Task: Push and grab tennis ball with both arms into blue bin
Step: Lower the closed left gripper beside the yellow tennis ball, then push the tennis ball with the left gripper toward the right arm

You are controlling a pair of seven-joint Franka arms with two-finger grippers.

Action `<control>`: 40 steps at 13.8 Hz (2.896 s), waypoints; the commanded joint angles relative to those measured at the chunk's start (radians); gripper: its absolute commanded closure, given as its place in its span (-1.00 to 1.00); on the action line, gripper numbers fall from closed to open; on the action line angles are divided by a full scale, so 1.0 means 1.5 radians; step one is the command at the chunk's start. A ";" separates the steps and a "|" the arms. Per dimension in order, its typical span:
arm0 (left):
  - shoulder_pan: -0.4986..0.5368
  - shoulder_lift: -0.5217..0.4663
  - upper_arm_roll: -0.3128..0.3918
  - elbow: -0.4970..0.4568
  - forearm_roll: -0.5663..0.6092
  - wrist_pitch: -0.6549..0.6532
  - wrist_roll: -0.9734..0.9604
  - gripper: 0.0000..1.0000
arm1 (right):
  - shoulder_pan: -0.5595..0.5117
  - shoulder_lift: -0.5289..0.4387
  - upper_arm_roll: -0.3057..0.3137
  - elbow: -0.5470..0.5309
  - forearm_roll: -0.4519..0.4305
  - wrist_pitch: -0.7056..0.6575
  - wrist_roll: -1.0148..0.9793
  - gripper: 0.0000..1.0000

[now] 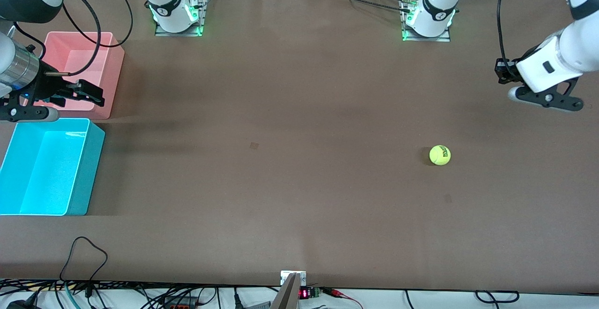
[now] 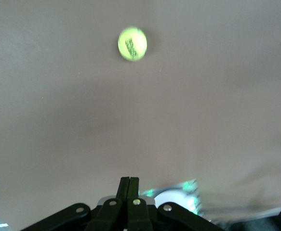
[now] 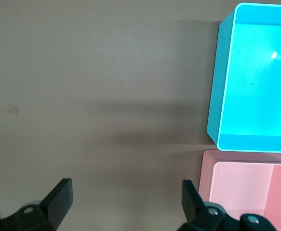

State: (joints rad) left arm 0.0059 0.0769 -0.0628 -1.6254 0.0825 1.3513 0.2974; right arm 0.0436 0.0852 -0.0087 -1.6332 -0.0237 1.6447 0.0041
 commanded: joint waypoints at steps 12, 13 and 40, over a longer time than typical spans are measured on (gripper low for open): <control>0.047 0.237 -0.007 -0.093 0.156 0.399 0.696 0.99 | -0.003 0.007 0.005 0.014 -0.009 -0.003 -0.006 -1.00; 0.047 0.235 -0.007 -0.135 0.157 0.463 0.696 1.00 | -0.004 0.007 0.005 0.014 -0.010 -0.003 -0.006 -1.00; 0.141 0.228 -0.225 -0.151 0.009 0.459 0.580 0.99 | 0.006 0.024 0.006 -0.048 0.003 -0.023 -0.004 -1.00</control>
State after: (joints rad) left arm 0.1725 0.4858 -0.4070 -1.8507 0.1152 2.1447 1.1547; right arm 0.0519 0.1262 -0.0009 -1.6526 -0.0229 1.6153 0.0041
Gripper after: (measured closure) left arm 0.991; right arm 0.000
